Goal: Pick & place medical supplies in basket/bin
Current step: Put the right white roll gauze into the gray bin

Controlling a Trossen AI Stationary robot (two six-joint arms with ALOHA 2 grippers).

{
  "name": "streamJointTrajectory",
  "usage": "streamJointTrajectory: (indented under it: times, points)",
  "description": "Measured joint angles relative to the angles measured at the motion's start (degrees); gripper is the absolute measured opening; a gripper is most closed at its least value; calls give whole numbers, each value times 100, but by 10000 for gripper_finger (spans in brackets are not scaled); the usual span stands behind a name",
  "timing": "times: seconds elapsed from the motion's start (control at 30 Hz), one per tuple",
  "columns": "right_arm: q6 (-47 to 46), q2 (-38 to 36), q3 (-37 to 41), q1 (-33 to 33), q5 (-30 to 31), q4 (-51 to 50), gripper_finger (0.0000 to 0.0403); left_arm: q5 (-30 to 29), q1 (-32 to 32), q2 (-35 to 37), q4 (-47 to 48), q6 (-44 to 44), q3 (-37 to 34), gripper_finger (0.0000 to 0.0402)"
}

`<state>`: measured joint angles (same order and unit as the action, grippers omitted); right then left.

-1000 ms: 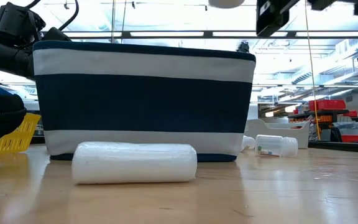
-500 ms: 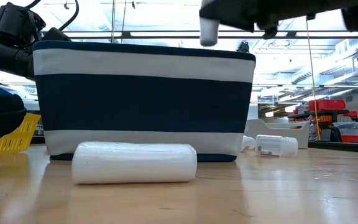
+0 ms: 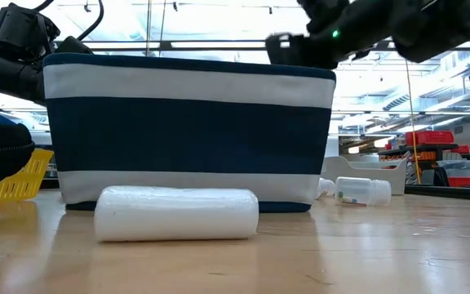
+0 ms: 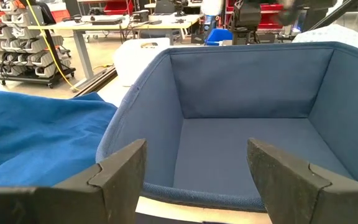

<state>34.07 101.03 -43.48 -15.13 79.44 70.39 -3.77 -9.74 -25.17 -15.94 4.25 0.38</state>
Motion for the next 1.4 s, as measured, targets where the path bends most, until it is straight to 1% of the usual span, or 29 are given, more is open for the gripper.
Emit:
streamJointTrajectory:
  times: [0.17, 0.33, 0.5, 0.6, 0.77, 0.87, 0.93, 1.0, 1.03, 1.13, 1.17, 1.23, 1.4]
  points:
    - [490, 0, 13, 584, 223, 1, 33, -2, 0, 0, 6, -9, 0, 280]
    - [522, -2, 316, 1209, 329, 67, 33, -2, 0, 0, 59, -54, -2, 280]
    - [245, -84, 833, 1750, 408, 110, 33, -8, 2, 0, 80, -76, -2, 280]
    - [-16, -274, 1203, 2033, 326, 152, 33, -13, 2, 0, 76, -83, -2, 280]
    - [-666, -743, 1789, 2375, 50, 85, 33, -50, 2, 0, 76, -174, -2, 280]
    - [-994, -1038, 2015, 2494, -126, -223, 33, -54, 2, 0, 76, -250, -2, 280]
    - [-1293, -1238, 2074, 2599, -370, -693, 33, -59, 2, 0, 76, -291, -2, 280]
    - [-1850, -1466, 2062, 2736, -699, -1540, 33, -61, 2, 0, 76, -297, -2, 280]
    - [-2223, -1595, 2014, 2829, -923, -2083, 33, -63, 2, 0, 76, -298, -2, 280]
    - [-3579, -1973, 1749, 3239, -1853, -3962, 33, -64, 2, 0, 78, -314, -2, 280]
    - [-3922, -2057, 1669, 3394, -2126, -4428, 33, -65, 2, 0, 78, -327, -2, 280]
    - [-4206, -2171, 1595, 3657, -2549, -4886, 33, -68, 2, 0, 79, -341, -2, 280]
    - [-4281, -2383, 1395, 4257, -3636, -5425, 33, -68, 2, 0, 79, -341, -2, 280]
